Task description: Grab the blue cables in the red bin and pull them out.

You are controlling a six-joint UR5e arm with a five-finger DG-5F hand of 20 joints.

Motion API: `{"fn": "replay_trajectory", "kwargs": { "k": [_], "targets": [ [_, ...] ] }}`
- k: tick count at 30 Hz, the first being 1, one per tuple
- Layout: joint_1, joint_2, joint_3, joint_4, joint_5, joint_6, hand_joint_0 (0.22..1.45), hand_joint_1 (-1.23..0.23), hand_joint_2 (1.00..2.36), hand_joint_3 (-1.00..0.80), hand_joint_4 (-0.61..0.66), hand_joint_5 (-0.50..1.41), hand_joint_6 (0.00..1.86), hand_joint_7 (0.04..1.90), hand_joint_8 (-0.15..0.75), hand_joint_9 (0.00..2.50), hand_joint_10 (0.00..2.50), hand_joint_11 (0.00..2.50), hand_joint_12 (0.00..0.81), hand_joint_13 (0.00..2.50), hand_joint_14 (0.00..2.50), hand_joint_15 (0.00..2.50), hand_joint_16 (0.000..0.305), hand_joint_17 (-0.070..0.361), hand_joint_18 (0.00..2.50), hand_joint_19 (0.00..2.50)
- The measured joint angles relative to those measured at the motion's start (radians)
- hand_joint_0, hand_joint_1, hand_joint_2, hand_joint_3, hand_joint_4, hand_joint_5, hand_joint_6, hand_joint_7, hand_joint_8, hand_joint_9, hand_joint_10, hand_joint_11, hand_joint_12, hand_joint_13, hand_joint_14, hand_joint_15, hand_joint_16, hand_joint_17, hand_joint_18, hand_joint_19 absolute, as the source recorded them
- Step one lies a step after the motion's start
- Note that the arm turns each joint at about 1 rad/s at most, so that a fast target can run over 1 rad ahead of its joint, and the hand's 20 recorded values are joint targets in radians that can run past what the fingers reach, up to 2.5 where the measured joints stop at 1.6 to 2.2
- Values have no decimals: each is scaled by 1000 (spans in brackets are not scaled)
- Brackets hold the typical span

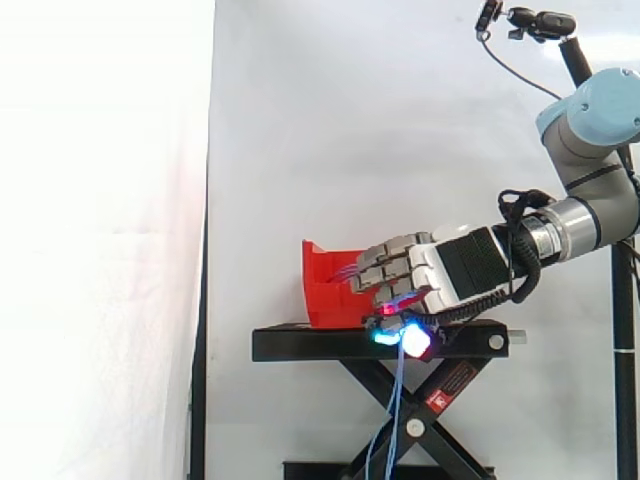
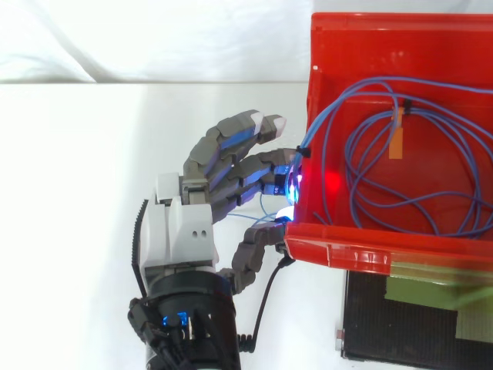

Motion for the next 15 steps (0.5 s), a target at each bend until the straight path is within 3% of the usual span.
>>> {"fn": "replay_trajectory", "kwargs": {
  "k": [8,15],
  "targets": [
    [2,0,0,0,0,1,898,-819,1000,-1000,98,1176,29,947,213,1187,23,555,279,852,18,445,34,77,605,575],
    [8,0,0,-2,-4,3,910,-803,1000,-1000,116,1151,125,902,221,1192,23,552,282,860,19,455,34,77,609,575]
  ]
}}
